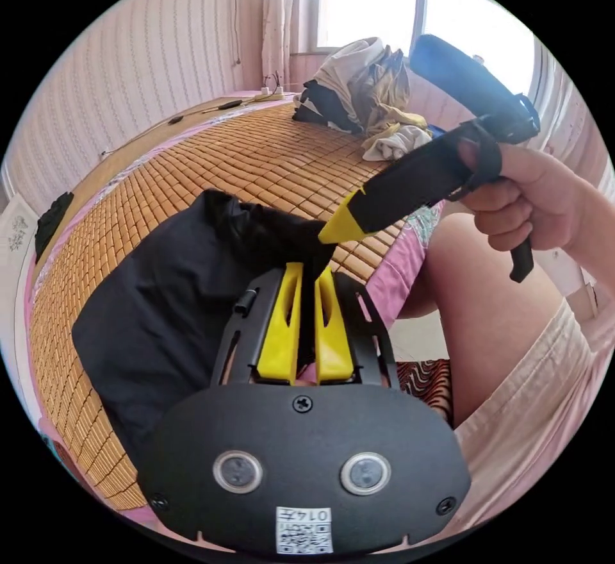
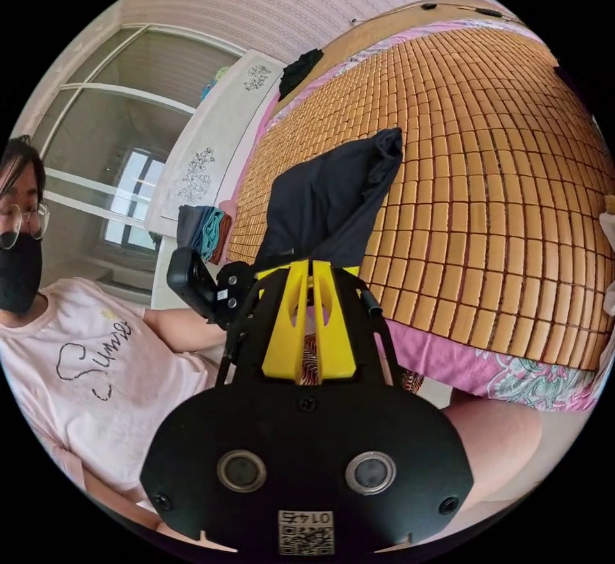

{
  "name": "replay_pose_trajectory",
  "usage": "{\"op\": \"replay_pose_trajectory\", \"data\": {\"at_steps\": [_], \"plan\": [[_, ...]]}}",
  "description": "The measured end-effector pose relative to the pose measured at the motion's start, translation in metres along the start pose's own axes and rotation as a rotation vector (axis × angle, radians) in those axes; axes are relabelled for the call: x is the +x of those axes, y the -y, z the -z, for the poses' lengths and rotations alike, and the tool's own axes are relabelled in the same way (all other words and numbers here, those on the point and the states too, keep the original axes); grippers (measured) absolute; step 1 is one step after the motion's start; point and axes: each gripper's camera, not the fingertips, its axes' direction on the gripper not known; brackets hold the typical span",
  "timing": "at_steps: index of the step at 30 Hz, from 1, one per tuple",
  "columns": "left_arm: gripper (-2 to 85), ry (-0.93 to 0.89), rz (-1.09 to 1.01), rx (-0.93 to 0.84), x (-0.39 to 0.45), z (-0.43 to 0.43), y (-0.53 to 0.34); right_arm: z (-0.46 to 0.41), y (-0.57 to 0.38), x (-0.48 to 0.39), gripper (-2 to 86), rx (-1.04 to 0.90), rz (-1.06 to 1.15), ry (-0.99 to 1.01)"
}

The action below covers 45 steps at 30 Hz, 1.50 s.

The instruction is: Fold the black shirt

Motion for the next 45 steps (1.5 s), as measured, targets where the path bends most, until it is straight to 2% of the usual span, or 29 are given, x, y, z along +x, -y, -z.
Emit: {"op": "replay_pose_trajectory", "data": {"at_steps": [2, 4, 11, 15, 17, 18, 22, 25, 29, 33, 36, 38, 42, 45], "plan": [[1.2, -0.040, 0.020, 0.004, -0.005, 0.008, -0.004, 0.012, -0.015, 0.044, 9.9, 0.103, -0.098, 0.057], [0.8, -0.059, 0.012, 0.018, -0.006, 0.017, -0.008, 0.010, -0.027, 0.074, 13.4, 0.143, -0.163, 0.087], [0.2, -0.133, -0.082, 0.008, 0.010, 0.044, -0.026, -0.038, -0.044, 0.142, 17.2, 0.257, -0.298, 0.280], [0.1, -0.147, -0.136, 0.004, 0.020, 0.054, -0.032, -0.053, -0.039, 0.163, 15.0, 0.316, -0.355, 0.302], [0.0, -0.158, -0.192, 0.032, 0.027, 0.061, -0.032, -0.050, -0.039, 0.174, 7.3, 0.357, -0.420, 0.248], [0.0, -0.152, -0.206, 0.044, 0.028, 0.063, -0.032, -0.047, -0.040, 0.175, 6.3, 0.379, -0.425, 0.264], [-0.1, -0.199, -0.285, 0.157, 0.039, 0.073, -0.013, -0.007, -0.059, 0.178, 4.2, 0.540, -0.385, 0.355], [-0.1, -0.294, -0.273, 0.257, 0.047, 0.078, 0.006, 0.042, -0.068, 0.171, 3.9, 0.616, -0.315, 0.317], [0.0, -0.376, -0.257, 0.348, 0.048, 0.087, 0.023, 0.079, -0.047, 0.132, 3.8, 0.549, -0.181, 0.166], [0.2, -0.336, -0.183, 0.351, 0.026, 0.100, 0.015, 0.045, 0.000, 0.090, 4.3, 0.387, -0.061, 0.052], [0.8, -0.248, -0.050, 0.244, -0.002, 0.097, -0.001, -0.018, 0.038, 0.069, 5.7, 0.251, -0.023, -0.107], [1.7, -0.197, 0.089, 0.087, -0.027, 0.084, -0.015, -0.065, 0.060, 0.064, 7.4, 0.155, -0.012, -0.182], [2.6, -0.191, 0.207, -0.036, -0.051, 0.081, -0.034, -0.081, 0.072, 0.054, 7.7, 0.141, 0.020, -0.144], [2.1, -0.191, 0.241, -0.068, -0.059, 0.092, -0.039, -0.065, 0.073, 0.037, 6.1, 0.166, 0.102, -0.223]]}}
